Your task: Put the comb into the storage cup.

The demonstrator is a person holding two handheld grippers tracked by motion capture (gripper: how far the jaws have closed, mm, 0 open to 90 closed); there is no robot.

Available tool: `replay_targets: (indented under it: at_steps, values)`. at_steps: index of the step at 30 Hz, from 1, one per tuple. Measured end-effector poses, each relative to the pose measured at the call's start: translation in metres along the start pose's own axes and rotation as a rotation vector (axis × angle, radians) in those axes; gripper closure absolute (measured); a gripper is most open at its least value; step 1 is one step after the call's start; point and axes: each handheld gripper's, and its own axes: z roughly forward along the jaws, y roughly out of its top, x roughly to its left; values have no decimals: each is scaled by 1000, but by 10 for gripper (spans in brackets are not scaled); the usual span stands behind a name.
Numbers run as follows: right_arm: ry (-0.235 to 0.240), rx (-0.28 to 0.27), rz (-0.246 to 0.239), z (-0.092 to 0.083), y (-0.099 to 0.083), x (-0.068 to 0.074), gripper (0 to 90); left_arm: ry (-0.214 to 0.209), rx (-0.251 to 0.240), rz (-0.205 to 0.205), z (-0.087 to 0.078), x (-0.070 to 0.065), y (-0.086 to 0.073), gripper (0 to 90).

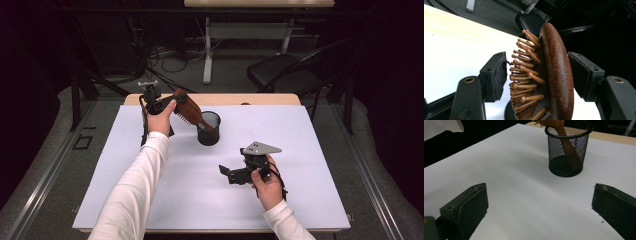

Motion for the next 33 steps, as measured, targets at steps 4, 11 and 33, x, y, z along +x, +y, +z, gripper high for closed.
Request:
replay_targets:
  at_steps: [4, 11, 33]
  values:
    - [0, 0, -2, 0, 0, 0, 4, -4, -12, 2, -2, 0, 2, 338]
    - [0, 1, -2, 0, 0, 0, 4, 4, -28, 19, -4, 1, 5, 338]
    - [-1, 3, 0, 0, 0, 0, 4, -8, -70, 35, -6, 4, 7, 158]
